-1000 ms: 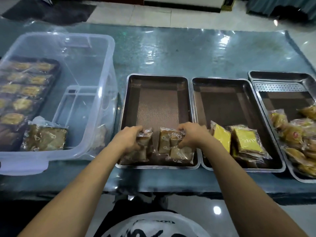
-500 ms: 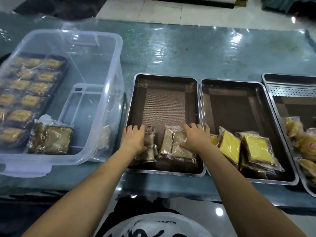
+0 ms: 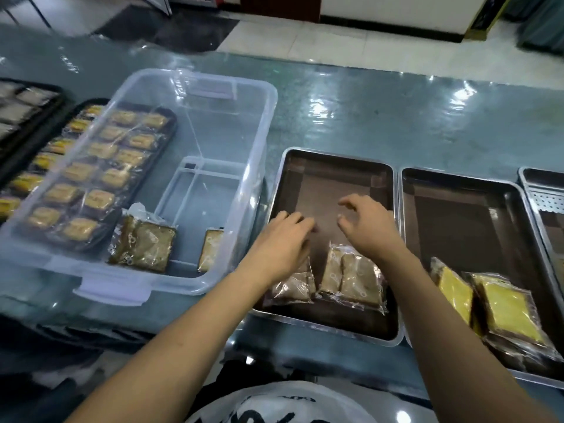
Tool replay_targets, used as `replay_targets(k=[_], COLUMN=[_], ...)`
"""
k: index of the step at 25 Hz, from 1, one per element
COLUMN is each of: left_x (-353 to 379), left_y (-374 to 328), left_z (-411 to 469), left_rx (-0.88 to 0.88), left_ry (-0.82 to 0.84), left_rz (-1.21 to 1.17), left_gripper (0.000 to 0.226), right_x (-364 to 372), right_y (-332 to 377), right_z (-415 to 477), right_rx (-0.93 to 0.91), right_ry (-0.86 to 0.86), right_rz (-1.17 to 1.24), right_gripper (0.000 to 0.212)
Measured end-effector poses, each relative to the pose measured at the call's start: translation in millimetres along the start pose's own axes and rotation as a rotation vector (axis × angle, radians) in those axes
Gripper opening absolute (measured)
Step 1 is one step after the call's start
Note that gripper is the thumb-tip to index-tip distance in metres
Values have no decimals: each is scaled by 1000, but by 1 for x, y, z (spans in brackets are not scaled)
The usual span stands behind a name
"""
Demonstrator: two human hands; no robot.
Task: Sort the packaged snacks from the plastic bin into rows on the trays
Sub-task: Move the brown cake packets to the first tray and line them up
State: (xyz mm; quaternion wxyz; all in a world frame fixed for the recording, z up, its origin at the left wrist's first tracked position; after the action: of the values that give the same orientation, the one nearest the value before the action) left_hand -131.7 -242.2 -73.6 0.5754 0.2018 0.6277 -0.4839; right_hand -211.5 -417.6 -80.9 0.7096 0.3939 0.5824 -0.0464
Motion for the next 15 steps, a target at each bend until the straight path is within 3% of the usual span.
replay_targets(k=[7, 15], left_x=[-98, -155], left_y=[6, 107], left_z=[-3, -28], left_rx=[89, -73], left_ry=[-283, -273], left_rz=[-61, 21], left_gripper=[25, 25], right_x=[-25, -8], right_y=[95, 210], right_z=[29, 38], right_rx=[-166, -339], right_ry=[-200, -200], right_rz=[198, 317], right_gripper=[28, 26])
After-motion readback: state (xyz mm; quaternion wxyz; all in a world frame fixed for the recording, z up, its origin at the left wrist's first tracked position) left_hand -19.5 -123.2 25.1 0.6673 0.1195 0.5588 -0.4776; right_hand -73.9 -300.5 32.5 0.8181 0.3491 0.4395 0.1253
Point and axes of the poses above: each hand's wrist, its own z-axis towards the middle knuckle, its own x-axis out of the palm, y = z × x, the point moved 2 cm from there along z, towards the middle knuckle, and after that the axes turned 9 degrees about -y, right-handed, at the moved point
